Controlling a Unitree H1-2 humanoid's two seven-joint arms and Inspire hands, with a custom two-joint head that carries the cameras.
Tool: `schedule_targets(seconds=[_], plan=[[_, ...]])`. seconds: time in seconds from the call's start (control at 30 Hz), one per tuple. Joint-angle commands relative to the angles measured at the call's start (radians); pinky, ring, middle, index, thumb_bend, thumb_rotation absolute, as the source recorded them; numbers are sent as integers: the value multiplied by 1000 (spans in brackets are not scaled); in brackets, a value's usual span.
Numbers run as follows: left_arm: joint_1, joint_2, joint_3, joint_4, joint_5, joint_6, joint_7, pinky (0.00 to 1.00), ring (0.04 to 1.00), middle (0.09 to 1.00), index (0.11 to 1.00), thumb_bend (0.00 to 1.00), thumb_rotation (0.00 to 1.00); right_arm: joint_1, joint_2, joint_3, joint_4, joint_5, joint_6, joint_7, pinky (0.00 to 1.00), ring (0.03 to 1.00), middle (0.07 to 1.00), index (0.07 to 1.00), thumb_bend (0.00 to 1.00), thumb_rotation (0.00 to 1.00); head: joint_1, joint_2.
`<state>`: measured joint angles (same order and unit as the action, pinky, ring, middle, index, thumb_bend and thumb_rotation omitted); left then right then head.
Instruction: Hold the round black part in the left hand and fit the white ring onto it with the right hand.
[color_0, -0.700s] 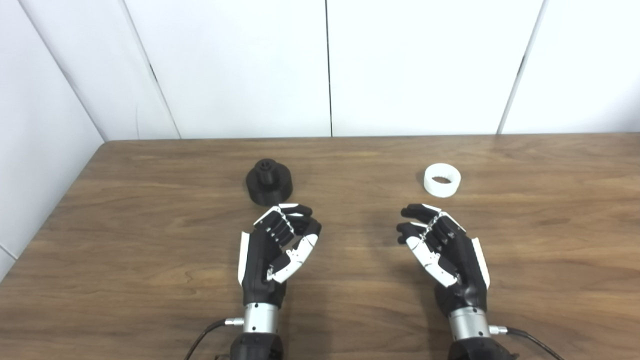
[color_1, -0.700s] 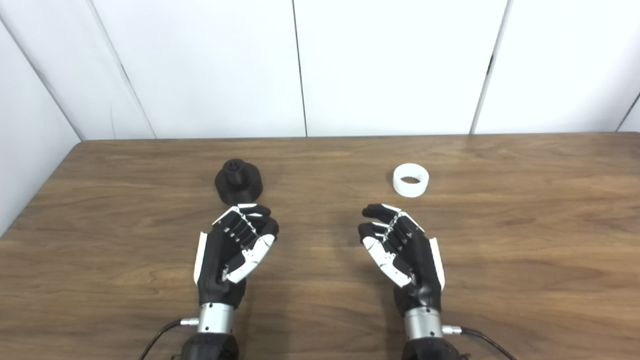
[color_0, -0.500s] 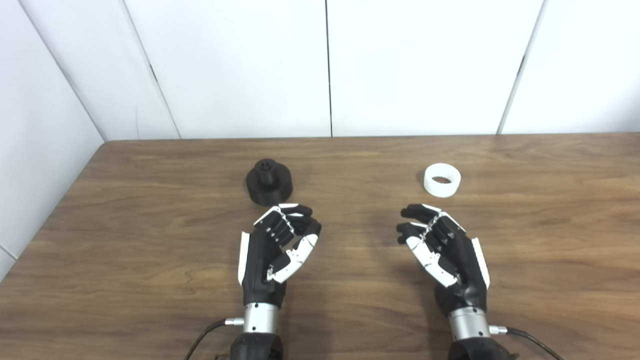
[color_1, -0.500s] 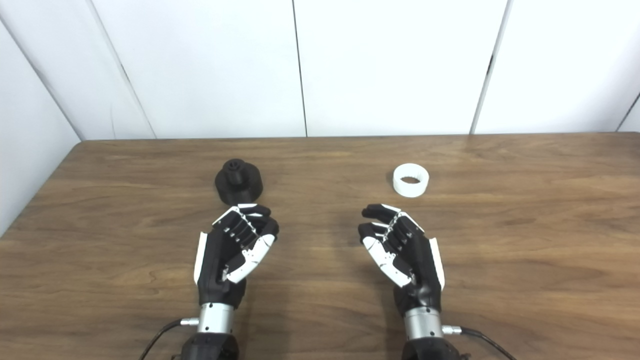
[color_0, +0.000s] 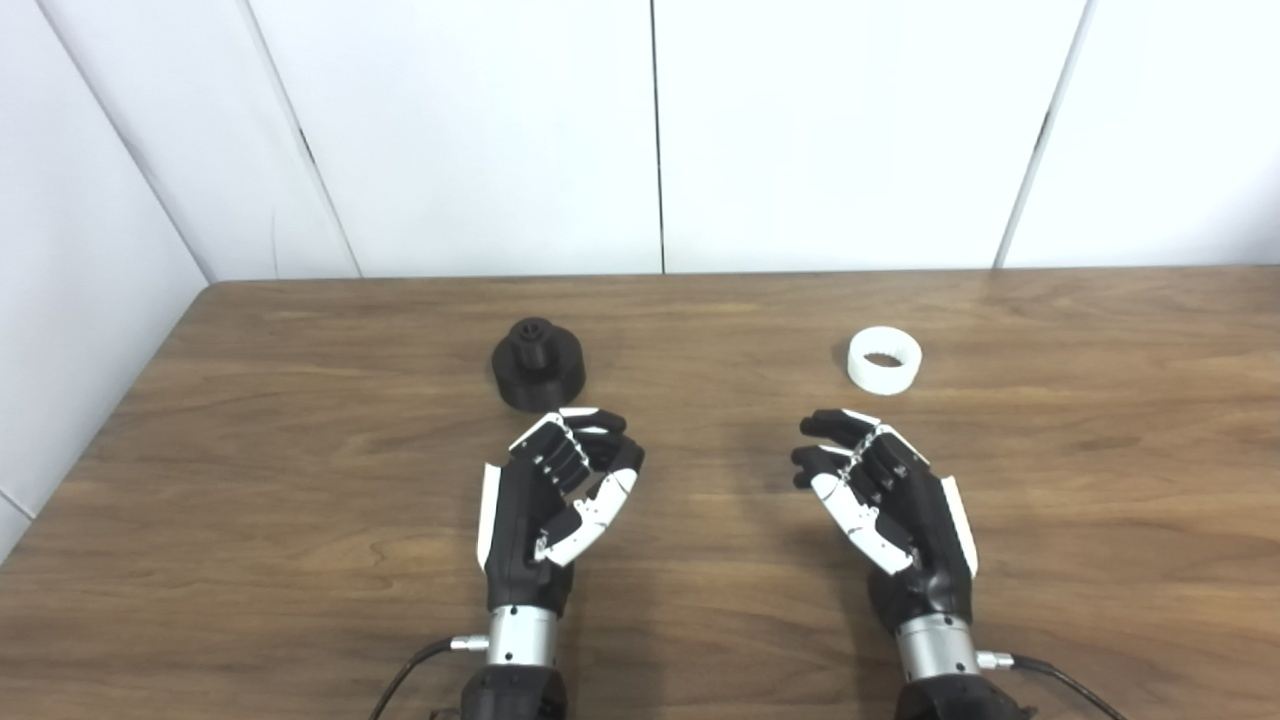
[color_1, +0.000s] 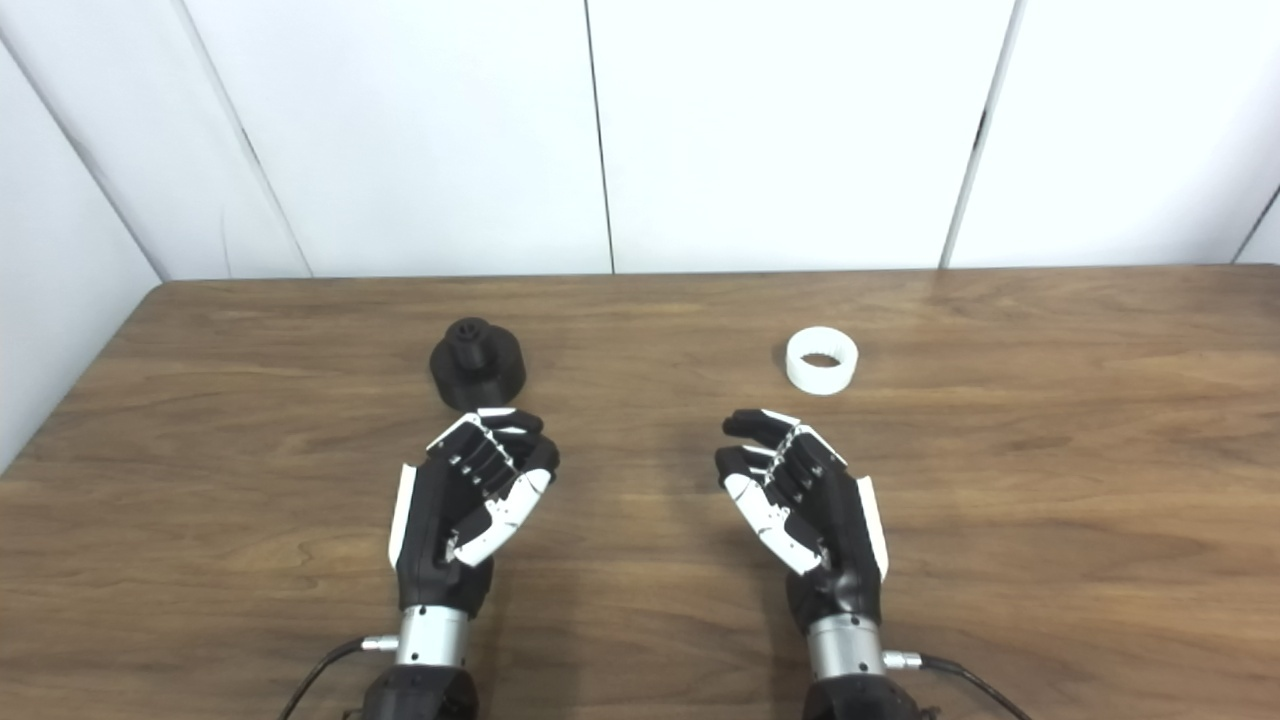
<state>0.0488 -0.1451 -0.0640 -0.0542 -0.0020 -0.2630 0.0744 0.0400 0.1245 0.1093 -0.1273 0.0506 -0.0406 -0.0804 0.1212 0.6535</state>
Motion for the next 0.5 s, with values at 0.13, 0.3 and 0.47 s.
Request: schedule_targets(seconds=[0.13, 0.3, 0.47], plan=[[16, 1, -2, 18, -1, -15, -8, 403, 469, 488, 500, 510, 0, 19, 16, 8, 2, -3, -15, 13, 515, 591, 666, 630, 464, 215, 8, 0], [16, 1, -2, 26, 9, -18, -6, 406, 468, 488, 499, 510, 0, 20, 12, 5, 6, 4, -23, 18, 515, 587, 662, 629, 465, 218, 54, -14], [11, -12, -6, 48, 23, -39, 5, 395, 458, 487, 497, 510, 0, 21, -1, -7, 10, 35, -19, 32, 525, 589, 654, 631, 468, 195, 148, -29]])
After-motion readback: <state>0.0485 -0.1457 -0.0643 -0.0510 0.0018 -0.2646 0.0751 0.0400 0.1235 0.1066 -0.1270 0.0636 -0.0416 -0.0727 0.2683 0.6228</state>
